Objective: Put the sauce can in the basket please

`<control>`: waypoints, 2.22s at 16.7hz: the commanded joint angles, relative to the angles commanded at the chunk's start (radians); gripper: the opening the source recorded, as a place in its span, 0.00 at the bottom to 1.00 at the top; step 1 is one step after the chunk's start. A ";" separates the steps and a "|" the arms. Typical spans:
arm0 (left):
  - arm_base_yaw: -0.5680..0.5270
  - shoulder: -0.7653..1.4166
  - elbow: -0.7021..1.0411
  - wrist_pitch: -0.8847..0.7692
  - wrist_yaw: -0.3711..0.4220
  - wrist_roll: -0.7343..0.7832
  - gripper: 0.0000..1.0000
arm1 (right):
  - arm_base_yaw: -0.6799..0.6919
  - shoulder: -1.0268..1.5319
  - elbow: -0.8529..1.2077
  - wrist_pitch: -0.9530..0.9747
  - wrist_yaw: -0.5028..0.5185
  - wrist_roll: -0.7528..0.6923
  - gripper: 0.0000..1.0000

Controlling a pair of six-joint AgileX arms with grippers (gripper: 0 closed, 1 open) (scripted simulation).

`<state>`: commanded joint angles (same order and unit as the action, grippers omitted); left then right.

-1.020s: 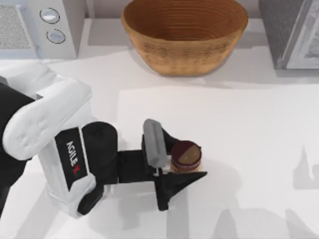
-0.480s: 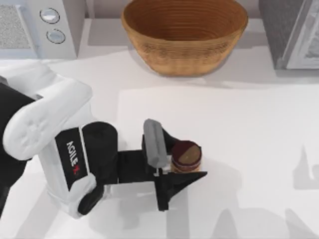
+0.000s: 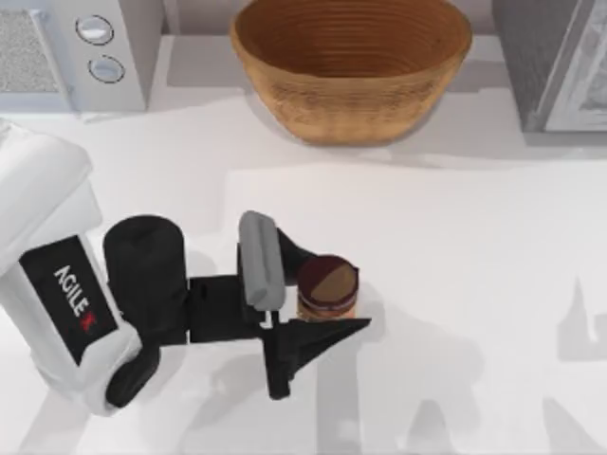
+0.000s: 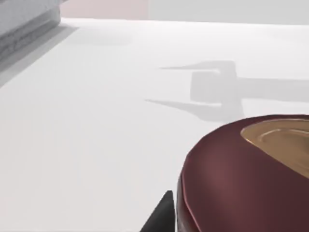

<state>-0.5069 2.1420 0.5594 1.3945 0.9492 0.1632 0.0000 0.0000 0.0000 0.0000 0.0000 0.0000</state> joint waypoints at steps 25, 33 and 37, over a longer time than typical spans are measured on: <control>0.125 -0.452 -0.031 -0.434 -0.014 0.019 0.00 | 0.000 0.000 0.000 0.000 0.000 0.000 1.00; 0.109 -0.173 0.648 -0.762 -0.311 -0.047 0.00 | 0.000 0.000 0.000 0.000 0.000 0.000 1.00; 0.109 -0.081 0.910 -0.907 -0.444 -0.081 0.00 | 0.000 0.000 0.000 0.000 0.000 0.000 1.00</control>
<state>-0.3976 2.0607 1.4691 0.4877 0.5049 0.0818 0.0000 0.0000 0.0000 0.0000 0.0000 0.0000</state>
